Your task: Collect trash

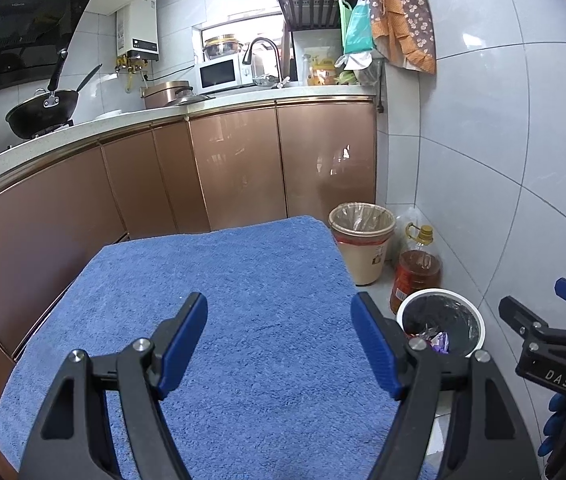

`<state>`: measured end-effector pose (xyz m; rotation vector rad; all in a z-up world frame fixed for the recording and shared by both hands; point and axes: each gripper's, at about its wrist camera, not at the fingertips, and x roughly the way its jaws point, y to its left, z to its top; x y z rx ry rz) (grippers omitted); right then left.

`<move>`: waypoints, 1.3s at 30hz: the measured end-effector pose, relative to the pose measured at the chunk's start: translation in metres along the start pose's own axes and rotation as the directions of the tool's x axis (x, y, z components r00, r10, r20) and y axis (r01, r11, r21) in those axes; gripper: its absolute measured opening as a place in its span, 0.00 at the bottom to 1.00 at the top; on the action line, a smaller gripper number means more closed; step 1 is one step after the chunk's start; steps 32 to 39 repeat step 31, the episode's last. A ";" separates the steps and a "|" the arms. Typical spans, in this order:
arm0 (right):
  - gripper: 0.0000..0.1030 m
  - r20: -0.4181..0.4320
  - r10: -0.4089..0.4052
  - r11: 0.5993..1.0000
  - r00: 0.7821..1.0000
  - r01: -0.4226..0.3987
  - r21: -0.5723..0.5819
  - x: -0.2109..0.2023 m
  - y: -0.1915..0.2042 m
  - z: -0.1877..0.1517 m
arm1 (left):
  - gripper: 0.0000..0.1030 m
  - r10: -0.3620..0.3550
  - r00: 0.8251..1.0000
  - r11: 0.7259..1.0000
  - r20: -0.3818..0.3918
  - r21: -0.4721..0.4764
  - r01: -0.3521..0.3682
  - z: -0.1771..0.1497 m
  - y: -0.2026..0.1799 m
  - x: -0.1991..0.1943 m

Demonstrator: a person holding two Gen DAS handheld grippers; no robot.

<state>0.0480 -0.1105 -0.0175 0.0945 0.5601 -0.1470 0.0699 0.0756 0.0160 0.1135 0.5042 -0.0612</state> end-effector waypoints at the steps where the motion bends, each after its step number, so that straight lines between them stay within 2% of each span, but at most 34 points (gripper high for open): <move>1: 1.00 0.001 0.000 1.000 1.000 0.000 0.000 0.000 0.000 0.000 | 0.71 0.000 1.000 1.000 0.000 0.003 0.000 -0.001 -0.001 0.000; 14: 1.00 0.009 -0.007 1.000 1.000 0.007 -0.003 -0.001 -0.002 -0.002 | 0.71 0.008 1.000 1.000 0.016 0.026 -0.009 -0.001 -0.006 -0.002; 39: 1.00 0.033 -0.023 1.000 0.999 0.024 -0.013 -0.007 -0.001 0.000 | 0.71 0.006 1.000 1.000 0.029 0.010 -0.007 0.000 -0.003 -0.008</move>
